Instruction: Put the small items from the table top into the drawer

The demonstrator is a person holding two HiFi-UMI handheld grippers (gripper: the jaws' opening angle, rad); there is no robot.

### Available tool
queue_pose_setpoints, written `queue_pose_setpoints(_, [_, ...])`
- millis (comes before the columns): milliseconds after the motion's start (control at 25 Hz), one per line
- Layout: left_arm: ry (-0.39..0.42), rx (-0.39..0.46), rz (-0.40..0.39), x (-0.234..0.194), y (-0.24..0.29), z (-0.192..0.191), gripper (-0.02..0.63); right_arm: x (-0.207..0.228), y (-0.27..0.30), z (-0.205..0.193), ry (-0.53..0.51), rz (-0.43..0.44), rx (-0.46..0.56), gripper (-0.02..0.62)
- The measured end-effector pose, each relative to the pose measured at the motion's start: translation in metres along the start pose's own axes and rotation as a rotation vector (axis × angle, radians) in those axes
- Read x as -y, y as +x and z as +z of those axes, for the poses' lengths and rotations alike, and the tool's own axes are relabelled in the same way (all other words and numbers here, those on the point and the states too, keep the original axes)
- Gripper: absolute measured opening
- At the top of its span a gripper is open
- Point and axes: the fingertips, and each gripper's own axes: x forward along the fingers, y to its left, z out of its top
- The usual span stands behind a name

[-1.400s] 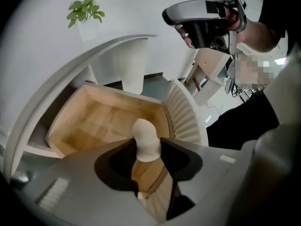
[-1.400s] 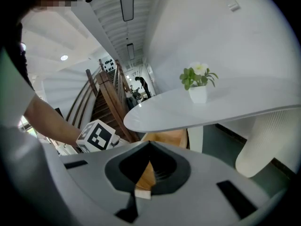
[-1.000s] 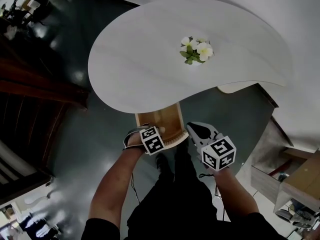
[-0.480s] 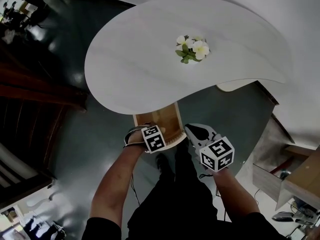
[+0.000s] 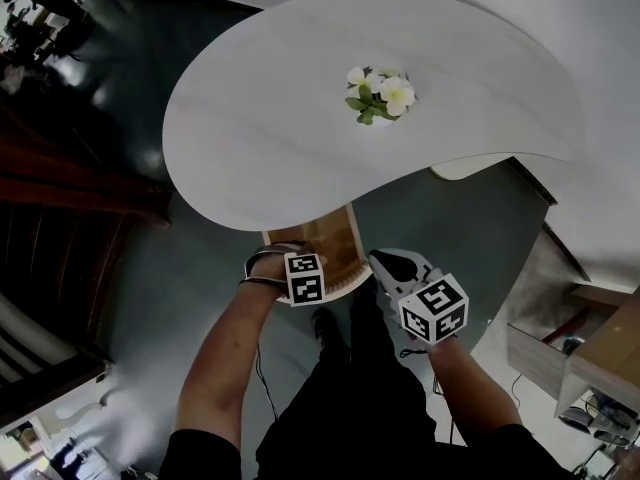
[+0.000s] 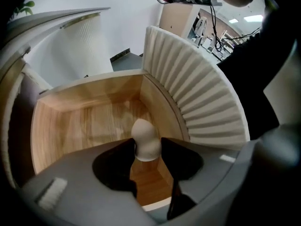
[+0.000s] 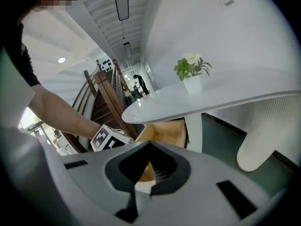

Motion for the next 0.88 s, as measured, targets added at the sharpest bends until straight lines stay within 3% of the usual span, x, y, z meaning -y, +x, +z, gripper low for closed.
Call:
queue_pose_setpoints(120, [-0.017, 0.013, -0.032, 0.002, 0.003, -0.001, 0.186, 0.0, 0.001, -0.002, 0.001, 0.002, 0.0, 0.011])
queue_pose_setpoints(400, [-0.002, 0.005, -0.022, -0.003, 0.008, -0.005, 0.186, 0.003, 0.002, -0.007, 0.003, 0.001, -0.011, 0.011])
queue_pose_setpoints(720, [-0.033, 0.02, -0.115, 0.005, 0.016, -0.004, 0.195, 0.012, 0.003, -0.013, -0.004, -0.004, -0.019, 0.011])
queue_pose_setpoints(880, [-0.07, 0.035, -0.081, -0.003, 0.018, -0.004, 0.195, 0.02, 0.004, -0.015, -0.003, -0.009, -0.021, 0.011])
